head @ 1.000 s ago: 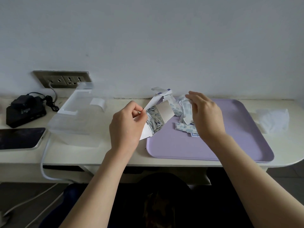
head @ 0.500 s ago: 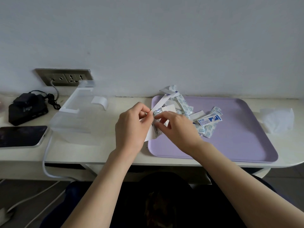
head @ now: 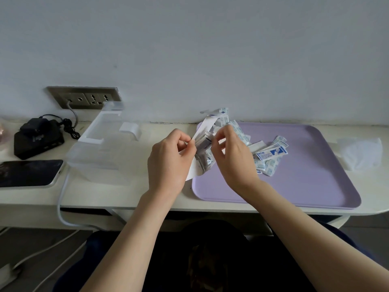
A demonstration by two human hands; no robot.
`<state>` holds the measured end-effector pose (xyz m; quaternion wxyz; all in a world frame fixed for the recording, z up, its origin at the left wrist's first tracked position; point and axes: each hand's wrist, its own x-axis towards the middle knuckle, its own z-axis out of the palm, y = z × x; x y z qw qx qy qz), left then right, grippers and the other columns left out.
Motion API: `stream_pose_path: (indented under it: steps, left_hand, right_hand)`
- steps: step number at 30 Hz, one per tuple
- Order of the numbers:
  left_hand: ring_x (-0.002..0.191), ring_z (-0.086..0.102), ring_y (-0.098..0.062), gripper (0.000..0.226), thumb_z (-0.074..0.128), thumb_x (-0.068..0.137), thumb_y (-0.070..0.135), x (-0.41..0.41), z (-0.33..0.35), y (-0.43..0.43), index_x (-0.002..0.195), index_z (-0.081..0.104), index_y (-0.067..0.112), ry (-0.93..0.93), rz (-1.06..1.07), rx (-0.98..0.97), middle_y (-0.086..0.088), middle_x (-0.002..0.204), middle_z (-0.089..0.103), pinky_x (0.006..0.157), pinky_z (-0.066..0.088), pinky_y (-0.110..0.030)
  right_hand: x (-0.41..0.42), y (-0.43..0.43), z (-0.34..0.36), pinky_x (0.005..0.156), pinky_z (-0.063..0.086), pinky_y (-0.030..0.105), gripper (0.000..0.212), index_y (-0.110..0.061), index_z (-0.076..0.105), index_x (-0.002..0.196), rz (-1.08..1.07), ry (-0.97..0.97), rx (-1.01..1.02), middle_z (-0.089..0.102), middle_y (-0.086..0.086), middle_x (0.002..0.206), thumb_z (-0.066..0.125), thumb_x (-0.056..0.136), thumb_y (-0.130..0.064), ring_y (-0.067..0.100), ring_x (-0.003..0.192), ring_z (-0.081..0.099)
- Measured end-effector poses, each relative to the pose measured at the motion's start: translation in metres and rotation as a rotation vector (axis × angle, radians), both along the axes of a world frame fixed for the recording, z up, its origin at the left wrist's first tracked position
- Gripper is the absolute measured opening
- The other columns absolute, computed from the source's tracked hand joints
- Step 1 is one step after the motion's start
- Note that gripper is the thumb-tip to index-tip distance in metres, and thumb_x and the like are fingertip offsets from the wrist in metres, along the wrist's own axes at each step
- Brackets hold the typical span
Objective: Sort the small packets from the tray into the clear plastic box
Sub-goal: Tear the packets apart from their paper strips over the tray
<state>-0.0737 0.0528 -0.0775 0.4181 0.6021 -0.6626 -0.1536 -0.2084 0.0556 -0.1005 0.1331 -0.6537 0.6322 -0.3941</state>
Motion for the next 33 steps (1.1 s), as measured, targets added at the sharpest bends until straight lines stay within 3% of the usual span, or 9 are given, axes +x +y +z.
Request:
stream_pose_path:
  steps: [2, 6, 10, 13, 21, 24, 26, 29, 33]
  left_hand:
    - [0.065, 0.060, -0.019, 0.018, 0.063, 0.087, 0.020, -0.001, -0.001, 0.000, 0.072, 0.053, 0.023, 0.002, -0.010, -0.002, 0.016, 0.056, 0.052, 0.059, 0.044, -0.028]
    - [0.063, 0.058, -0.017, 0.017, 0.063, 0.087, 0.020, -0.001, -0.002, 0.000, 0.073, 0.054, 0.022, -0.003, -0.030, 0.002, 0.016, 0.057, 0.053, 0.057, 0.043, -0.027]
    - [0.064, 0.059, -0.018, 0.017, 0.063, 0.086, 0.019, -0.001, -0.002, -0.002, 0.072, 0.054, 0.021, -0.003, -0.029, 0.003, 0.015, 0.057, 0.053, 0.057, 0.044, -0.027]
    - [0.065, 0.060, -0.019, 0.016, 0.063, 0.086, 0.019, -0.001, -0.002, -0.002, 0.072, 0.055, 0.021, -0.009, -0.025, 0.000, 0.015, 0.057, 0.054, 0.059, 0.046, -0.030]
    - [0.069, 0.061, -0.020, 0.011, 0.063, 0.086, 0.021, -0.001, -0.001, -0.005, 0.076, 0.060, 0.017, 0.005, 0.036, 0.007, 0.015, 0.058, 0.054, 0.060, 0.045, -0.029]
    - [0.070, 0.062, -0.020, 0.011, 0.063, 0.086, 0.022, -0.003, -0.001, -0.004, 0.076, 0.061, 0.017, 0.008, 0.036, 0.013, 0.016, 0.058, 0.054, 0.061, 0.045, -0.030]
    - [0.070, 0.062, -0.019, 0.012, 0.063, 0.086, 0.022, -0.004, -0.001, -0.003, 0.076, 0.060, 0.018, 0.001, 0.034, 0.016, 0.016, 0.059, 0.054, 0.060, 0.044, -0.029]
    - [0.070, 0.061, -0.020, 0.012, 0.064, 0.086, 0.022, -0.005, -0.002, -0.002, 0.075, 0.060, 0.018, -0.006, 0.025, 0.010, 0.015, 0.059, 0.054, 0.060, 0.044, -0.029]
    - [0.068, 0.060, -0.021, 0.012, 0.064, 0.085, 0.021, -0.007, -0.003, -0.002, 0.075, 0.060, 0.018, -0.018, 0.021, 0.002, 0.017, 0.057, 0.053, 0.059, 0.043, -0.028]
  right_hand:
    - [0.001, 0.000, 0.000, 0.070, 0.049, 0.042, 0.012, -0.022, 0.036, 0.093, 0.045, -0.070, 0.031, 0.054, -0.012, 0.092, 0.047, 0.095, -0.026, 0.019, 0.076, 0.060]
    - [0.003, 0.003, 0.003, 0.067, 0.049, 0.030, 0.026, -0.020, 0.045, 0.103, 0.170, -0.076, 0.091, 0.055, -0.014, 0.097, 0.061, 0.087, -0.033, 0.010, 0.075, 0.060]
    - [0.002, 0.003, 0.005, 0.066, 0.048, 0.029, 0.016, -0.019, 0.054, 0.091, 0.175, -0.078, 0.075, 0.061, -0.011, 0.089, 0.063, 0.086, -0.030, 0.006, 0.070, 0.057]
    - [-0.001, 0.001, 0.008, 0.066, 0.051, 0.036, 0.012, -0.018, 0.056, 0.085, 0.154, -0.128, 0.085, 0.063, -0.010, 0.084, 0.061, 0.088, -0.028, 0.013, 0.071, 0.058]
    - [-0.050, -0.002, 0.020, 0.065, 0.044, 0.039, 0.016, -0.017, 0.044, 0.090, -0.233, -0.062, 0.084, 0.067, 0.004, 0.073, 0.043, 0.095, -0.033, 0.032, 0.074, 0.057]
    - [-0.071, 0.000, 0.023, 0.057, 0.031, 0.035, 0.026, -0.014, 0.043, 0.083, -0.332, 0.053, 0.074, 0.056, 0.007, 0.068, 0.042, 0.096, -0.037, 0.036, 0.070, 0.048]
    - [-0.082, 0.001, 0.022, 0.055, 0.030, 0.034, 0.033, -0.011, 0.047, 0.079, -0.379, 0.143, 0.065, 0.054, 0.010, 0.066, 0.042, 0.096, -0.039, 0.039, 0.070, 0.048]
    - [-0.097, 0.000, 0.019, 0.056, 0.032, 0.034, 0.034, -0.008, 0.055, 0.081, -0.442, 0.194, 0.032, 0.059, 0.012, 0.074, 0.046, 0.095, -0.037, 0.036, 0.072, 0.049]
    - [-0.111, -0.001, 0.014, 0.062, 0.032, 0.033, 0.023, -0.010, 0.065, 0.091, -0.498, 0.224, -0.056, 0.064, 0.011, 0.091, 0.050, 0.094, -0.027, 0.033, 0.090, 0.052]
